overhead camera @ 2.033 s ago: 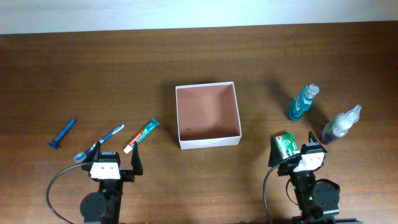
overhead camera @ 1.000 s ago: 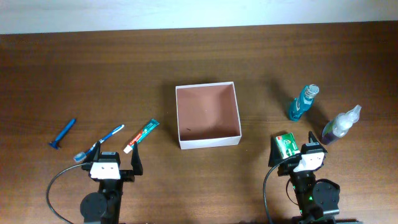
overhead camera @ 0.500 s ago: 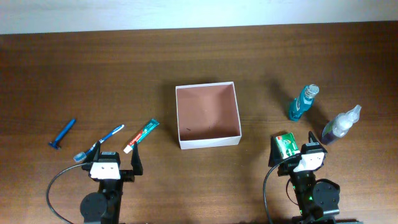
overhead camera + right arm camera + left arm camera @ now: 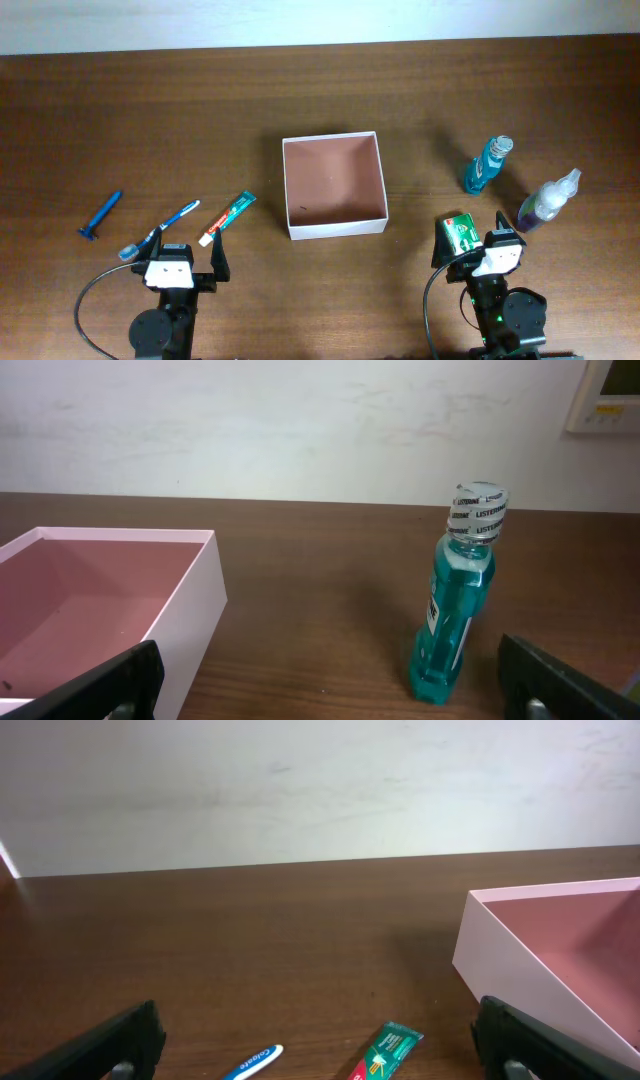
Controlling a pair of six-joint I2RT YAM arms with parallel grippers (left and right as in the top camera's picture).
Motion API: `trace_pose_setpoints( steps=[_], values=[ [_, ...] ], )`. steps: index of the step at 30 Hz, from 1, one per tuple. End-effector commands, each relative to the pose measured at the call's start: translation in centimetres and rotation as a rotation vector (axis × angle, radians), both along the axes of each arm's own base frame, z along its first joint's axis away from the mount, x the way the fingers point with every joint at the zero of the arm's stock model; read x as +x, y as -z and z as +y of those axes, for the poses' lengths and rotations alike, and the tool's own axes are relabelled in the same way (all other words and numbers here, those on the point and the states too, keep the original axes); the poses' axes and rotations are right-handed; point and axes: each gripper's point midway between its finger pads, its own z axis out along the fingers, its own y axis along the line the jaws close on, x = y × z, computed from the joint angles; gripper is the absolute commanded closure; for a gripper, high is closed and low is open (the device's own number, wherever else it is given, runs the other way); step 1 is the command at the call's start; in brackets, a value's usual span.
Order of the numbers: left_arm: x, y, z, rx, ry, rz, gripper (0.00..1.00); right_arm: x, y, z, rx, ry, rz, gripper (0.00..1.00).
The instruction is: Pack container
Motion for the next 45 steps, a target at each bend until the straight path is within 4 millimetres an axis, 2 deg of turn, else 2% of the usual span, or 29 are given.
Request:
trace_pose_setpoints(
  steps=[1, 9, 17, 22, 26, 33, 39, 42, 45],
  values=[
    [0.0, 0.1, -0.4, -0.004, 0.021, 0.0, 0.01, -0.1, -0.2, 0.0, 0.016, -0.003, -0.002, 0.02],
    [-0.5, -1.4, -0.3, -0.005, 0.016, 0.029, 0.01, -0.5, -2.6, 0.0, 0.014, -0.002, 0.023, 0.02],
    [-1.0, -4.8, -0.5, -0.029, 0.023, 0.137, 0.01, -0.4, -7.2, 0.0, 0.027, 0.002, 0.14, 0.02],
    [-0.3, -7.1, -0.5, -0.039, 0.022, 0.225, 0.01, 0.5, -10.6, 0.0, 0.018, 0.005, 0.259, 0.02],
    [0.5, -8.5, -0.6, -0.044, 0.027, 0.327, 0.01, 1.3, -12.5, 0.1, 0.009, 0.007, 0.367, 0.02],
    [1.2, -9.7, -0.6, -0.051, 0.026, 0.543, 0.01, 2.2, -13.2, 0.2, -0.011, 0.011, 0.624, 0.02],
    [0.4, -10.8, -0.7, -0.057, 0.023, 0.71, 0.01, 0.4, -12.6, 1.2, 0.0, -0.044, 0.903, 0.02],
    [0.0, -11.3, -0.7, -0.058, 0.022, 0.741, 0.01, 0.5, -12.5, 0.9, -0.018, -0.034, 0.929, 0.02],
    [-0.1, -11.7, -0.7, -0.058, 0.022, 0.732, 0.01, 1.9, -13.2, 0.9, 0.051, 0.006, 0.896, 0.02]
  ],
)
